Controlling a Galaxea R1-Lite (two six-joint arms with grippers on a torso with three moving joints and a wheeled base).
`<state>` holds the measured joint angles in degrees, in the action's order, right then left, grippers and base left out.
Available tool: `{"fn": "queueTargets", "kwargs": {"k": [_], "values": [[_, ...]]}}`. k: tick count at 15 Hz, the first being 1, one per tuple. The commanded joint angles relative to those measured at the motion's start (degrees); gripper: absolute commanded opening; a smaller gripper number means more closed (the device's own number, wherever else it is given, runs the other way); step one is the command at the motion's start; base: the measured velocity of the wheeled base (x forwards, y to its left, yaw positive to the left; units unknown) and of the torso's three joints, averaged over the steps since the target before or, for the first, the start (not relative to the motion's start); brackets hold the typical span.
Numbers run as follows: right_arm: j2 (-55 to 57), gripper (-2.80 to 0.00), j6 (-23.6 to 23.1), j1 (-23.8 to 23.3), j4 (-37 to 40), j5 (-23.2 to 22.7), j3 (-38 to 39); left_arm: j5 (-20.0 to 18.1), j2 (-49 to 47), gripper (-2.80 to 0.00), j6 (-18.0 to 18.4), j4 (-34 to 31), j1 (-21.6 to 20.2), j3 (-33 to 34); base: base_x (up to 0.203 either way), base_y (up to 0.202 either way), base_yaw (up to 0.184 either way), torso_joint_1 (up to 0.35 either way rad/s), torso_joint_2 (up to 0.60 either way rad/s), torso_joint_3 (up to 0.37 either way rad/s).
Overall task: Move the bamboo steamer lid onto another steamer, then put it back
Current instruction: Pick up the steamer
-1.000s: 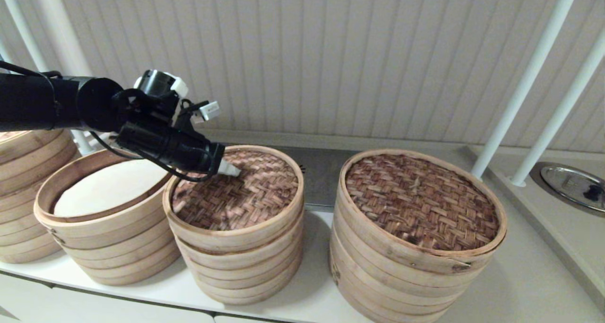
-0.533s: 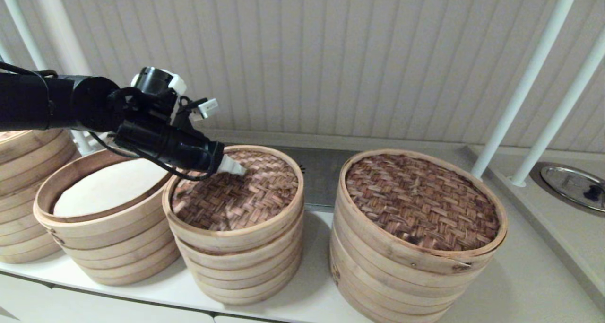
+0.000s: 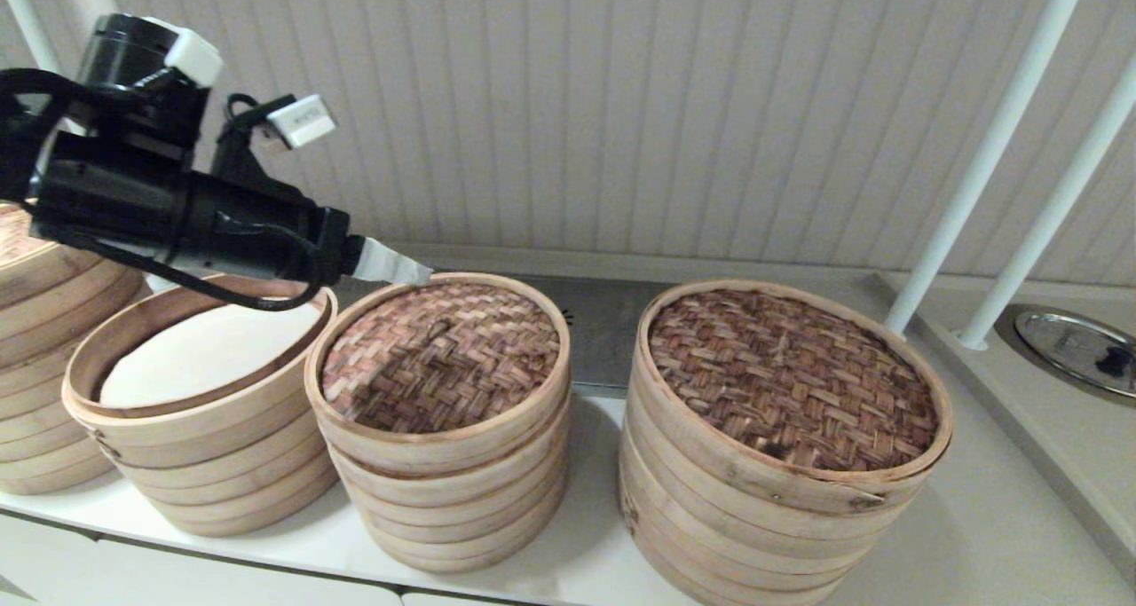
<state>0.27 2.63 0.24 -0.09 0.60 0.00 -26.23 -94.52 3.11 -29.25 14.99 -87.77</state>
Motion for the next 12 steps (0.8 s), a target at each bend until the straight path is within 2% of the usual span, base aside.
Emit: {"fn": "queueTargets", "kwargs": {"k": [1, 2, 5, 9, 12], "values": [[0.08, -2.8, 0.0, 0.02, 0.01, 0.02, 0.18, -0.03, 9.17, -0.97, 0.07, -0.14, -1.37, 3.06, 0.0, 0.0, 0.0, 0.0, 0.0, 0.0], [0.08, -2.8, 0.0, 0.02, 0.01, 0.02, 0.18, 0.41, 12.94, -2.8, 0.12, -0.07, -2.63, 5.5, 0.0, 0.0, 0.0, 0.0, 0.0, 0.0], [0.08, -2.8, 0.0, 0.02, 0.01, 0.02, 0.18, 3.29, 24.55, -2.8, 0.15, 0.18, -6.13, 15.08, 0.0, 0.0, 0.0, 0.0, 0.0, 0.0], [0.08, -2.8, 0.0, 0.02, 0.01, 0.02, 0.18, 13.08, 40.39, -2.8, -0.63, 0.7, -7.8, 28.78, 0.0, 0.0, 0.0, 0.0, 0.0, 0.0], [0.08, -2.8, 0.0, 0.02, 0.01, -0.05, 0.18, 20.36, 50.71, -2.8, -2.76, 1.75, -9.76, 40.2, 0.0, 0.0, 0.0, 0.0, 0.0, 0.0]]}}
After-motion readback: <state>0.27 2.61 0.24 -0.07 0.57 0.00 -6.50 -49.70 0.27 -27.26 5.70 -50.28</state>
